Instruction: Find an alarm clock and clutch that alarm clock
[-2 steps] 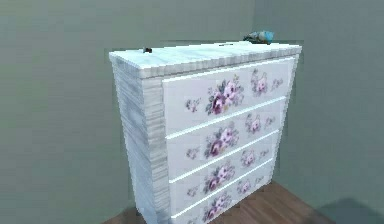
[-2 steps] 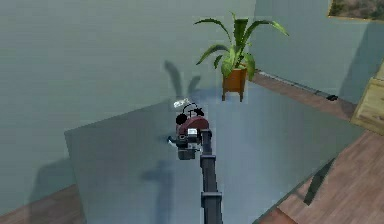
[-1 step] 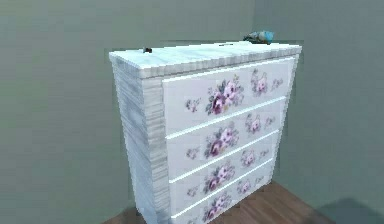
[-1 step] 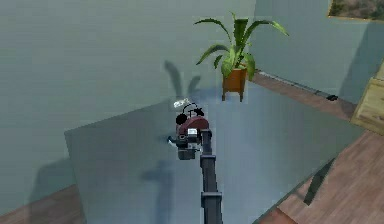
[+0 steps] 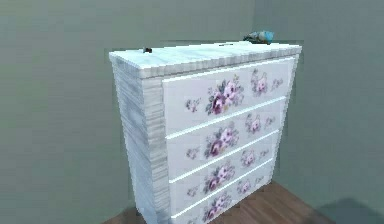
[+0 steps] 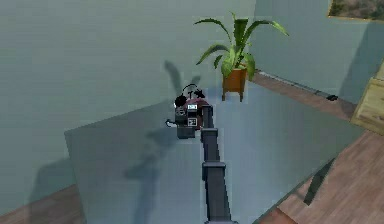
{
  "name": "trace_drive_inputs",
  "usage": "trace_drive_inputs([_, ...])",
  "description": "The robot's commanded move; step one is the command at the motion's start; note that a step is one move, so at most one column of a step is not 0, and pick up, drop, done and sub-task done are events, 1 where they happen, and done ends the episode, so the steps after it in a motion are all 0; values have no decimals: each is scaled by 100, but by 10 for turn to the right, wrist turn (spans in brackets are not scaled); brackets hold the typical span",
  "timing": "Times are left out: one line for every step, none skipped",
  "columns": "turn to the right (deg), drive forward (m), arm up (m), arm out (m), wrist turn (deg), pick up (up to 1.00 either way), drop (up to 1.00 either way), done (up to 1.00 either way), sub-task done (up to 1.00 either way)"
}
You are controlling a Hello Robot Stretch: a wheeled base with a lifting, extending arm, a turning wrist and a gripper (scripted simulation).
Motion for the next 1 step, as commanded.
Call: trace_drive_inputs([0, 0, 0, 0, 0, 0, 0, 100, 0])
